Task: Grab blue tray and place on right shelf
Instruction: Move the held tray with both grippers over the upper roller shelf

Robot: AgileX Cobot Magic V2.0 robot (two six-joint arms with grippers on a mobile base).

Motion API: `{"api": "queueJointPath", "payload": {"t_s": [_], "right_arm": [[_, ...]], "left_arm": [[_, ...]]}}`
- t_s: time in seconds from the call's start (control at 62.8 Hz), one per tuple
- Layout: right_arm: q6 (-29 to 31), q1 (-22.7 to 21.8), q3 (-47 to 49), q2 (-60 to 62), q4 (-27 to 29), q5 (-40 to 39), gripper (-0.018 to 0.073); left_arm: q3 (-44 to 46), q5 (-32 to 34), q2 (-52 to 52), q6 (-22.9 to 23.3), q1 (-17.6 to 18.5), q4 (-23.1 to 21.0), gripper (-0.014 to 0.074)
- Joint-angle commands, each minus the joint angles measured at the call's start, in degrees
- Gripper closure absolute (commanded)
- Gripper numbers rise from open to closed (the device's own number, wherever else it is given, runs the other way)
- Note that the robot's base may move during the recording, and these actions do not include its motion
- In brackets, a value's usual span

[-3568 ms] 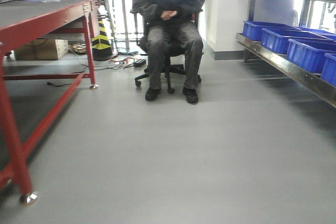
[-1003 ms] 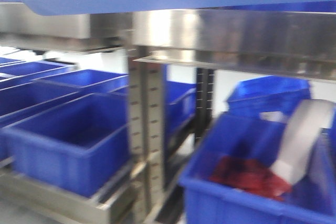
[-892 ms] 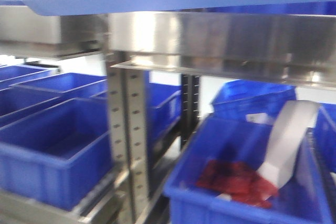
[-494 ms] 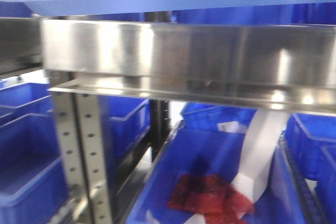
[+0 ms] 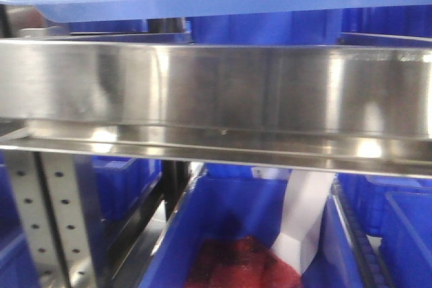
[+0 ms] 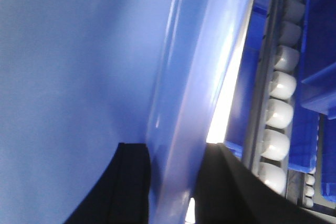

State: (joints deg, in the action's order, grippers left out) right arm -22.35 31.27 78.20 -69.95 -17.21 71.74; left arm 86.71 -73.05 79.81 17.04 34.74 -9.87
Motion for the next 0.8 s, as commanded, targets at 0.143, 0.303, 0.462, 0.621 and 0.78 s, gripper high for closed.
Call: {"api": "queueJointPath", "payload": {"t_s": [0.143,0.303,0.462,0.621,0.78], "right_arm": [[1.9,1.3,1.8,1.0,8.8,1.9,0.0536],[1.9,1.3,1.8,1.0,8.8,1.9,0.0536],[1.9,1.3,1.8,1.0,8.8,1.9,0.0536],[1.9,1.3,1.8,1.0,8.8,1.9,0.0536],[1.9,1.3,1.8,1.0,8.8,1.9,0.0536]], "left_arm": [[1.9,-3.6,-1.5,-2.2,1.7,-12.3,0.0645],[1.9,-3.6,-1.5,-2.2,1.7,-12.3,0.0645],[1.9,-3.6,-1.5,-2.2,1.7,-12.3,0.0645],[1.9,-3.6,-1.5,-2.2,1.7,-12.3,0.0645],[1.9,-3.6,-1.5,-2.2,1.7,-12.3,0.0645]]}}
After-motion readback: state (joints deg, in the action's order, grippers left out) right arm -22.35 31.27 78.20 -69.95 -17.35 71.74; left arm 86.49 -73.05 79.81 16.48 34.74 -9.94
